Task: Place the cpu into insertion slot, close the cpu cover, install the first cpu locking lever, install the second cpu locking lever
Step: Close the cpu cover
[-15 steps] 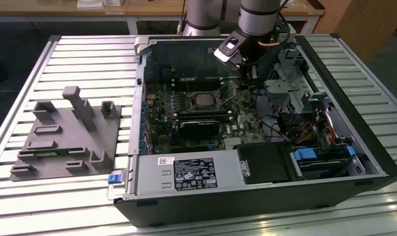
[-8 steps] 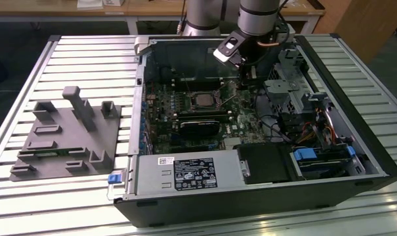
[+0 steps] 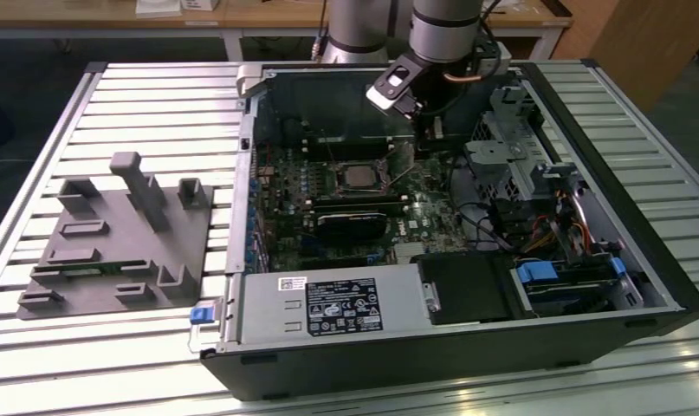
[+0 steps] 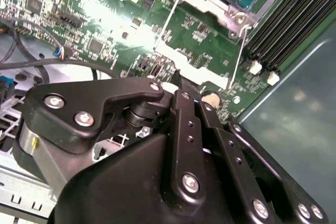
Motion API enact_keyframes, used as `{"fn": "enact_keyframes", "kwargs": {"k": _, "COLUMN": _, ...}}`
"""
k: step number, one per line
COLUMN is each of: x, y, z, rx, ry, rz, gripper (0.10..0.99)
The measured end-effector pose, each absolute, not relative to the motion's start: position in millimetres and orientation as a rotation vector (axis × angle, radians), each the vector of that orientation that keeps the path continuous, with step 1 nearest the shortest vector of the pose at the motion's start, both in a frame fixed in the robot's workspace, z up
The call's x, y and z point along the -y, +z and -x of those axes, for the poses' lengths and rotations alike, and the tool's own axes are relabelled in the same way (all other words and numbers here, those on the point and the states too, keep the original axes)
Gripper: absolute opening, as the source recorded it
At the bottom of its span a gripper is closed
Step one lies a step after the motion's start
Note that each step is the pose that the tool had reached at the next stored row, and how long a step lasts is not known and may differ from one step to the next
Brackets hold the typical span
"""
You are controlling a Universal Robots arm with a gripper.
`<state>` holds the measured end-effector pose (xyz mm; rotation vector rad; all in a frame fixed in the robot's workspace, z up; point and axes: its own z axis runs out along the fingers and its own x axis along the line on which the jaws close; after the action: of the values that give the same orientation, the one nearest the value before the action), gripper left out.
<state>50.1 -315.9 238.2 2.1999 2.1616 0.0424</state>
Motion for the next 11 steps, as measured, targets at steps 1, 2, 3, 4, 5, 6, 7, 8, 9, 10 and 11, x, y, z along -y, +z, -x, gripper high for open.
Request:
{"fn": "enact_keyframes", "kwargs": {"k": 1, "x": 315.9, "y": 238.3, "z": -48.4, "rx": -2.161, "ry": 0.042, "rz": -2.2, "gripper": 0.106}}
{"fn": "enact_keyframes", "kwargs": {"k": 2, "x": 315.9, "y": 238.3, "z": -46.6, "rx": -2.161, "ry": 0.042, "rz": -2.2, "gripper": 0.106}}
{"fn": "enact_keyframes", "kwargs": {"k": 3, "x": 315.8, "y": 238.2, "z": -44.9, "rx": -2.161, "ry": 0.042, "rz": -2.2, "gripper": 0.106}}
{"fn": "enact_keyframes", "kwargs": {"k": 4, "x": 315.9, "y": 238.3, "z": -43.3, "rx": -2.161, "ry": 0.042, "rz": -2.2, "gripper": 0.106}}
{"fn": "enact_keyframes", "kwargs": {"k": 5, "x": 315.9, "y": 238.3, "z": -41.5, "rx": -2.162, "ry": 0.042, "rz": -2.2, "gripper": 0.106}}
{"fn": "enact_keyframes", "kwargs": {"k": 6, "x": 315.8, "y": 238.2, "z": -39.9, "rx": -2.162, "ry": 0.042, "rz": -2.2, "gripper": 0.106}}
{"fn": "enact_keyframes", "kwargs": {"k": 7, "x": 315.9, "y": 238.3, "z": -38.3, "rx": -2.161, "ry": 0.042, "rz": -2.2, "gripper": 0.106}}
{"fn": "enact_keyframes", "kwargs": {"k": 8, "x": 315.9, "y": 238.2, "z": -36.6, "rx": -2.161, "ry": 0.042, "rz": -2.2, "gripper": 0.106}}
{"fn": "enact_keyframes", "kwargs": {"k": 9, "x": 315.9, "y": 238.3, "z": -34.9, "rx": -2.161, "ry": 0.042, "rz": -2.2, "gripper": 0.106}}
{"fn": "enact_keyframes", "kwargs": {"k": 10, "x": 315.9, "y": 238.2, "z": -33.2, "rx": -2.162, "ry": 0.042, "rz": -2.2, "gripper": 0.106}}
{"fn": "enact_keyframes", "kwargs": {"k": 11, "x": 315.9, "y": 238.2, "z": -31.5, "rx": -2.162, "ry": 0.042, "rz": -2.2, "gripper": 0.106}}
